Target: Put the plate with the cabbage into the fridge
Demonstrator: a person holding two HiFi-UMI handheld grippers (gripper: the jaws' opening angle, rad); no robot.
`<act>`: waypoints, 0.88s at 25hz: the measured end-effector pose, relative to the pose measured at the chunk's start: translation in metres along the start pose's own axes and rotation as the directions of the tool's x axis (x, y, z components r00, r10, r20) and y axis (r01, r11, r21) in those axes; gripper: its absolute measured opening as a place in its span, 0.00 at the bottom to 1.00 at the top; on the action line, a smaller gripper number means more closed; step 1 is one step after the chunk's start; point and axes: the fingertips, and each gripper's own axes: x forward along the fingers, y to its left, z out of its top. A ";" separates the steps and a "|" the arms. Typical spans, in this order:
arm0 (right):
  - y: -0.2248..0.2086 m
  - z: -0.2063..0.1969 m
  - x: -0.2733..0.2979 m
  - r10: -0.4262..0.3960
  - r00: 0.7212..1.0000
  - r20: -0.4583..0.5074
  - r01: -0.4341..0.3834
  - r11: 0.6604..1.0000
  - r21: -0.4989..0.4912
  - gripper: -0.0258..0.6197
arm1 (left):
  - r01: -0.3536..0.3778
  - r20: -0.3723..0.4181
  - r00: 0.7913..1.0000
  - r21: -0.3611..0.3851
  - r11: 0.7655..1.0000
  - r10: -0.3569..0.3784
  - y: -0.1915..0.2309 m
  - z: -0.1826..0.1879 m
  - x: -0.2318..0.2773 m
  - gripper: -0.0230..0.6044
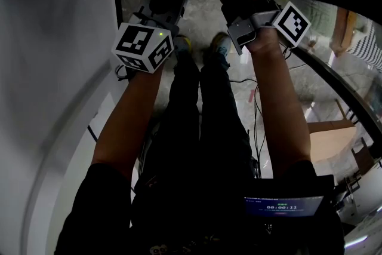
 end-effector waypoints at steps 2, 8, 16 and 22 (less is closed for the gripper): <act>0.000 0.000 0.000 0.002 1.000 -0.003 -0.002 1.000 -0.005 0.06 | 0.000 0.000 1.000 0.004 1.000 0.000 -0.001 0.000 0.001 0.04; 0.005 -0.002 0.002 0.018 0.998 -0.059 -0.022 0.997 -0.070 0.06 | -0.016 -0.004 1.000 0.005 1.000 0.016 0.000 0.000 0.003 0.04; 0.007 0.000 0.001 0.008 0.997 -0.072 -0.019 0.987 -0.158 0.06 | -0.034 0.002 0.999 0.003 0.999 0.034 0.001 0.002 0.008 0.04; 0.010 0.001 0.001 0.010 0.997 -0.071 -0.021 0.988 -0.154 0.07 | -0.041 0.007 0.999 -0.012 0.999 0.042 0.008 0.009 0.009 0.04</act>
